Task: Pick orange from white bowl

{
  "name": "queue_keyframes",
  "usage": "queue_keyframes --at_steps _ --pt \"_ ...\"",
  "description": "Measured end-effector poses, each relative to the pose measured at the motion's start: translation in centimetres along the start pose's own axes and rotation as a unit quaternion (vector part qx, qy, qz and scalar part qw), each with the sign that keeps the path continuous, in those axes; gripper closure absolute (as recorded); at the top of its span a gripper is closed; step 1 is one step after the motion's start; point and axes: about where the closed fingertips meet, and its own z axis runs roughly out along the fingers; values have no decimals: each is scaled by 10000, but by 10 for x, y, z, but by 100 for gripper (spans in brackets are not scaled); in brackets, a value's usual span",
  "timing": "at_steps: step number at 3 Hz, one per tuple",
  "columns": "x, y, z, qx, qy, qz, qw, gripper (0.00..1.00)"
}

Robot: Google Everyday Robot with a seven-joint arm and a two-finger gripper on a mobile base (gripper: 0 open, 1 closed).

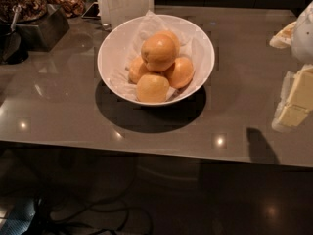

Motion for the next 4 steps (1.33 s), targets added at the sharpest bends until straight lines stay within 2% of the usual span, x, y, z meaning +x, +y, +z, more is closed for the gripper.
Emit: queue_keyframes --at_steps 1,2,3,4 --pt "0 0 0 0 -1 0 10000 0" --pt "-12 -9 2 -68 -460 137 9988 0" --pt "-36 -28 8 -289 -1138 190 9929 0" --pt "-63 -47 10 -456 -1551 62 9868 0"
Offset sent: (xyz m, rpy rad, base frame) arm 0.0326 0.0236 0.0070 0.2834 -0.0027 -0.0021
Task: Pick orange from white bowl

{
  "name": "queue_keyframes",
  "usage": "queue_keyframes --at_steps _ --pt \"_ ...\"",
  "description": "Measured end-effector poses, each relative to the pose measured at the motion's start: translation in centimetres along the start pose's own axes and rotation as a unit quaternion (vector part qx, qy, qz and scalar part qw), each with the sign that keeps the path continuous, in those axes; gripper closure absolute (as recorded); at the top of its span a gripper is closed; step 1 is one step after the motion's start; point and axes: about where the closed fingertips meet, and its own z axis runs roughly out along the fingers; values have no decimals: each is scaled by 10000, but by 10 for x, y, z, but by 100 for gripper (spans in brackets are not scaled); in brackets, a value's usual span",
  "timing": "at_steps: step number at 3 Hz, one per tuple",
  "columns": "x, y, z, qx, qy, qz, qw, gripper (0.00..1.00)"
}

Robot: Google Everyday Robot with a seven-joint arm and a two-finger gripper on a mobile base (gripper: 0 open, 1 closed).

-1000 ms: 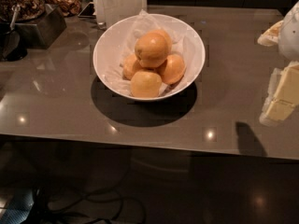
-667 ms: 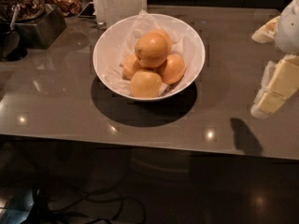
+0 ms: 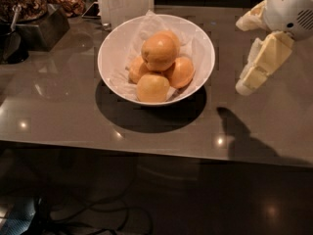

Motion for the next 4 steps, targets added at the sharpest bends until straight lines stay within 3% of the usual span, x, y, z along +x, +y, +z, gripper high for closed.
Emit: queue_keyframes --at_steps 1,2,3,4 --pt "-26 -14 12 -177 -277 -183 9993 0" --pt "-27 -15 12 -161 -292 -184 9993 0" --pt "-40 -25 25 -275 -500 -381 9976 0" --pt "-60 -39 47 -594 -583 -675 9942 0"
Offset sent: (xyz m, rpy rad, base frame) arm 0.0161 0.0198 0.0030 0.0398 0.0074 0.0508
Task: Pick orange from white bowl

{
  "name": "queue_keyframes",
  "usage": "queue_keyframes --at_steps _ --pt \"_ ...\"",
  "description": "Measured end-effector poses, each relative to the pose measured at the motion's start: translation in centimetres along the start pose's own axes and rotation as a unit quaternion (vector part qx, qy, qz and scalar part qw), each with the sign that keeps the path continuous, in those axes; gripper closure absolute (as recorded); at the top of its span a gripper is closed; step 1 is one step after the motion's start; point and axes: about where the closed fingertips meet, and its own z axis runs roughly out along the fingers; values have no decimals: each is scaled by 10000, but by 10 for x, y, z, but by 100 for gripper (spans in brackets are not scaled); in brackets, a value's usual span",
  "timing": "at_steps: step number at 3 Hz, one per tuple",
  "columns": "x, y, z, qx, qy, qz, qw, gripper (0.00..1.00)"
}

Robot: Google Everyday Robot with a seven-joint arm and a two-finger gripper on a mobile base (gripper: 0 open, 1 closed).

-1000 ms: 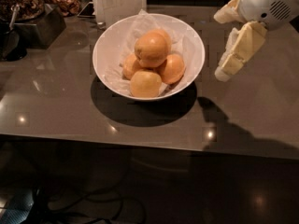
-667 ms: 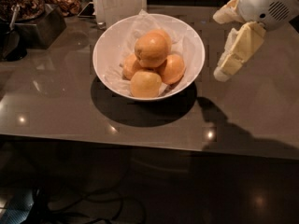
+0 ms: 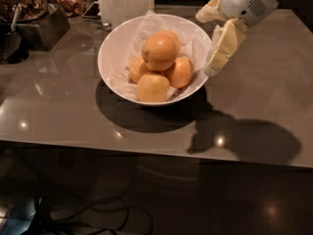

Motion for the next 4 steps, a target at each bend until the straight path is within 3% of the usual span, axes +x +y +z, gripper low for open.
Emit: queue_keyframes --at_steps 1,2,3,4 --pt "-15 -14 27 -386 -96 -244 9989 0" --pt "-24 -23 44 -573 -172 -385 9975 0" --pt "-28 -28 47 -490 -221 -388 9978 0" --pt "-36 -32 65 -690 -436 -502 9954 0"
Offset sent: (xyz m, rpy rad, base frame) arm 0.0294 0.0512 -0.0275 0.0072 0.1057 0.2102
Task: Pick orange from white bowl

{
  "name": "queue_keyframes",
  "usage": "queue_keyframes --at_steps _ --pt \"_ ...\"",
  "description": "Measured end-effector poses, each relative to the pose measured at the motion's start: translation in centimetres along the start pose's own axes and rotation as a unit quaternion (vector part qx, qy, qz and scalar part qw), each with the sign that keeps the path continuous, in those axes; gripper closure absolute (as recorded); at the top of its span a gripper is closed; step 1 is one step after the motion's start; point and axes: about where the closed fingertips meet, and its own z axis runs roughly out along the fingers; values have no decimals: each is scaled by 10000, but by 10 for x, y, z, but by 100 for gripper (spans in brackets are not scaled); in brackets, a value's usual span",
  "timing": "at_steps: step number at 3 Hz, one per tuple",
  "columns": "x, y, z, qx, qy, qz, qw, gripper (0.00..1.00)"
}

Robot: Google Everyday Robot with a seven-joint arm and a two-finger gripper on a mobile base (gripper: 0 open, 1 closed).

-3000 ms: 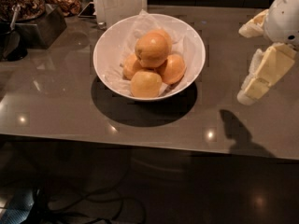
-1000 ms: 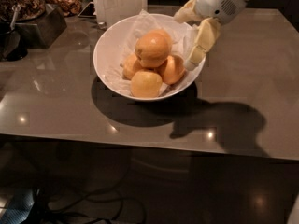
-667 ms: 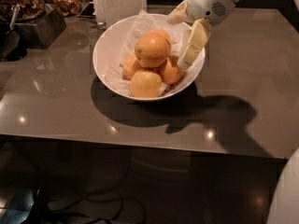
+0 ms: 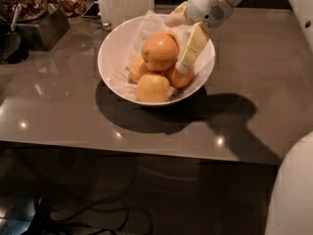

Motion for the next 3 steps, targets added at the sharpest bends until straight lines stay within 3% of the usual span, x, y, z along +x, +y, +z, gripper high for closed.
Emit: queue_keyframes --at_steps 3 --pt "-26 -17 68 -893 -546 -330 9940 0"
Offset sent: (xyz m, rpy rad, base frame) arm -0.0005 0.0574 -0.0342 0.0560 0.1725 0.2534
